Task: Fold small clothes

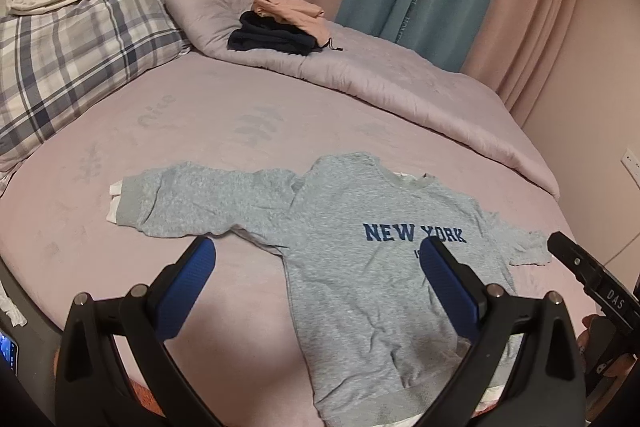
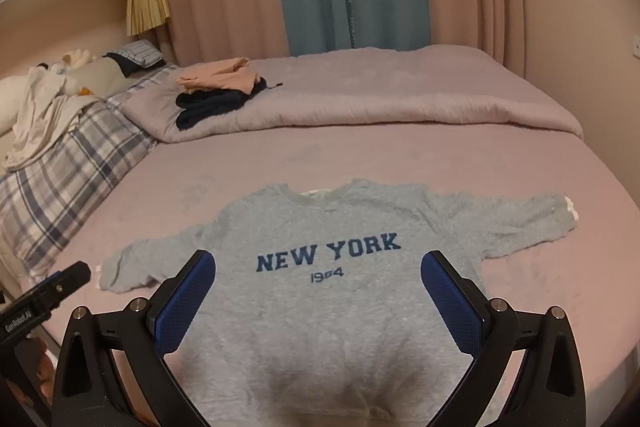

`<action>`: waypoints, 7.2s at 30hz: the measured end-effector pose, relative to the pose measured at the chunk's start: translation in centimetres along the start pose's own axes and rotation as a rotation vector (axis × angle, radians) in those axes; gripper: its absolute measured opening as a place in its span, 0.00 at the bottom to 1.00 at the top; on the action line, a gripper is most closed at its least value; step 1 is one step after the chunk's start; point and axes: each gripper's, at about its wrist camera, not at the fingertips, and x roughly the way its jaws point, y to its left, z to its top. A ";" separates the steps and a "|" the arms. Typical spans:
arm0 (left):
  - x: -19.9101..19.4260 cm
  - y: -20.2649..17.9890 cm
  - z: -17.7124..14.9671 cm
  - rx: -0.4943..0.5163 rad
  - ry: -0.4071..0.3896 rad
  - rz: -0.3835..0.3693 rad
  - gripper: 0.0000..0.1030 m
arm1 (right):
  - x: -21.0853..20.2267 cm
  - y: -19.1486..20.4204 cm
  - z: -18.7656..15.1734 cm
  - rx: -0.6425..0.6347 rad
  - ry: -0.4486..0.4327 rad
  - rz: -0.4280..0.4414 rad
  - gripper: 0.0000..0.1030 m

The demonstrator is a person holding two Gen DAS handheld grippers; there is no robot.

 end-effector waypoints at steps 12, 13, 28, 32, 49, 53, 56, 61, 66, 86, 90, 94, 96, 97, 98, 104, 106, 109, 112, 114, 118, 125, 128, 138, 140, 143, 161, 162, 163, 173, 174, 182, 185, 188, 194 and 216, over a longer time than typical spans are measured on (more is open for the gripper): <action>0.9 -0.4 -0.6 0.008 0.039 0.003 0.99 | -0.2 -0.9 0.1 0.013 0.008 -0.011 1.00; 1.0 -0.4 -0.6 0.009 0.043 0.003 0.99 | -0.2 -1.1 0.1 0.017 0.009 -0.012 0.99; 1.6 -0.9 -0.9 -0.001 0.062 -0.011 0.99 | -0.5 -2.3 0.0 0.052 0.007 -0.046 0.99; 1.5 -1.1 -0.8 0.002 0.052 -0.007 0.99 | -0.7 -2.3 -0.1 0.057 0.001 -0.056 0.99; 1.4 -1.2 -0.7 0.015 0.048 -0.003 0.99 | -0.7 -2.7 -0.1 0.067 0.000 -0.069 0.99; 1.4 -1.2 -0.6 0.026 0.042 0.009 0.99 | -0.8 -2.9 -0.1 0.071 -0.004 -0.072 0.99; 1.4 -1.1 -0.5 0.022 0.044 0.010 0.99 | -0.8 -3.2 0.0 0.075 -0.005 -0.077 0.99; 1.6 -0.8 -0.4 0.007 0.053 0.004 0.99 | -0.8 -3.4 0.1 0.079 -0.004 -0.074 0.98; 1.8 -0.5 -0.4 -0.007 0.062 -0.003 0.99 | -0.8 -3.5 0.0 0.079 -0.004 -0.078 0.98; 1.4 0.0 -0.2 -0.033 0.054 -0.003 0.99 | -1.2 -3.3 0.0 0.087 -0.019 -0.064 0.98; 1.4 0.0 -0.2 -0.035 0.052 -0.001 0.99 | -1.3 -3.6 0.1 0.101 -0.027 -0.064 0.98; 1.6 -0.1 -0.2 -0.032 0.055 0.004 0.99 | -1.3 -4.0 0.1 0.113 -0.028 -0.065 0.98; 1.6 0.0 -0.2 -0.031 0.056 0.004 0.99 | -1.4 -4.3 0.0 0.120 -0.030 -0.073 0.98; 1.6 0.0 -0.2 -0.031 0.057 0.004 0.99 | -1.4 -4.4 -0.1 0.125 -0.031 -0.078 0.98; 1.6 0.0 -0.2 -0.028 0.058 0.006 0.99 | -1.5 -4.5 -0.1 0.127 -0.032 -0.078 0.98; 2.0 -0.4 -0.4 -0.022 0.066 0.010 0.99 | -1.7 -5.0 -0.2 0.131 -0.043 -0.076 0.98; 2.2 -0.8 -0.5 -0.011 0.070 0.014 0.99 | -1.7 -5.4 -0.3 0.138 -0.052 -0.073 0.98; 2.6 -1.5 -0.6 0.001 0.076 0.021 0.99 | -1.4 -6.3 -0.6 0.154 -0.049 -0.071 0.98; 3.2 -2.1 -0.6 0.007 0.086 0.028 0.99 | -1.1 -7.8 -0.8 0.182 -0.039 -0.070 0.98; 3.9 -2.5 -0.6 0.013 0.099 0.031 0.99 | -1.1 -8.8 -0.8 0.204 -0.037 -0.065 0.98; 5.0 -3.4 -0.7 0.029 0.122 0.028 0.99 | -1.0 -11.9 -0.7 0.254 -0.027 -0.093 0.92; 7.2 -4.8 -0.9 0.051 0.161 0.041 0.99 | -0.7 -17.9 -0.8 0.384 -0.018 -0.144 0.88; 8.2 -5.3 -1.3 0.067 0.178 0.052 0.98 | 0.1 -21.0 -1.1 0.458 -0.005 -0.171 0.83; 11.8 -5.5 -2.7 0.057 0.274 0.073 0.96 | 4.8 -33.3 -2.6 0.779 0.067 -0.295 0.62; 12.3 -5.5 -2.7 0.051 0.283 0.084 0.96 | 6.2 -35.1 -2.8 0.817 0.079 -0.294 0.58; 12.6 -5.4 -2.7 0.044 0.286 0.091 0.96 | 8.8 -37.4 -3.1 0.898 0.107 -0.256 0.56; 12.6 -3.4 -1.8 -0.006 0.264 0.109 0.96 | 10.9 -39.2 -2.9 1.003 -0.015 -0.163 0.20; 12.5 -3.3 -1.7 -0.007 0.259 0.107 0.96 | 10.2 -38.7 -1.9 0.973 -0.038 -0.164 0.20; 12.4 -3.2 -1.5 -0.009 0.253 0.104 0.96 | 9.6 -38.0 -1.1 0.939 -0.057 -0.171 0.20; 11.4 -2.5 -0.5 -0.038 0.221 0.062 0.96 | 5.5 -28.7 7.4 0.613 -0.148 -0.108 0.20; 11.3 -2.4 -0.3 -0.040 0.217 0.062 0.96 | 5.4 -27.5 8.1 0.583 -0.147 -0.097 0.20; 10.9 -1.8 0.0 -0.051 0.223 0.056 0.96 | 7.3 -20.2 10.5 0.408 -0.108 -0.054 0.19; 10.6 -1.4 0.0 -0.050 0.222 0.058 0.96 | 8.0 -18.4 10.6 0.372 -0.079 -0.027 0.19; 10.6 -1.2 0.0 -0.054 0.219 0.065 0.96 | 8.6 -17.3 10.4 0.358 -0.058 0.004 0.19; 11.0 -1.1 0.1 -0.063 0.221 0.044 0.96 | 9.6 -13.7 9.8 0.293 -0.012 0.047 0.19; 12.7 0.2 -0.4 -0.066 0.250 0.059 0.96 | 16.2 -2.4 3.4 0.018 0.253 0.074 0.20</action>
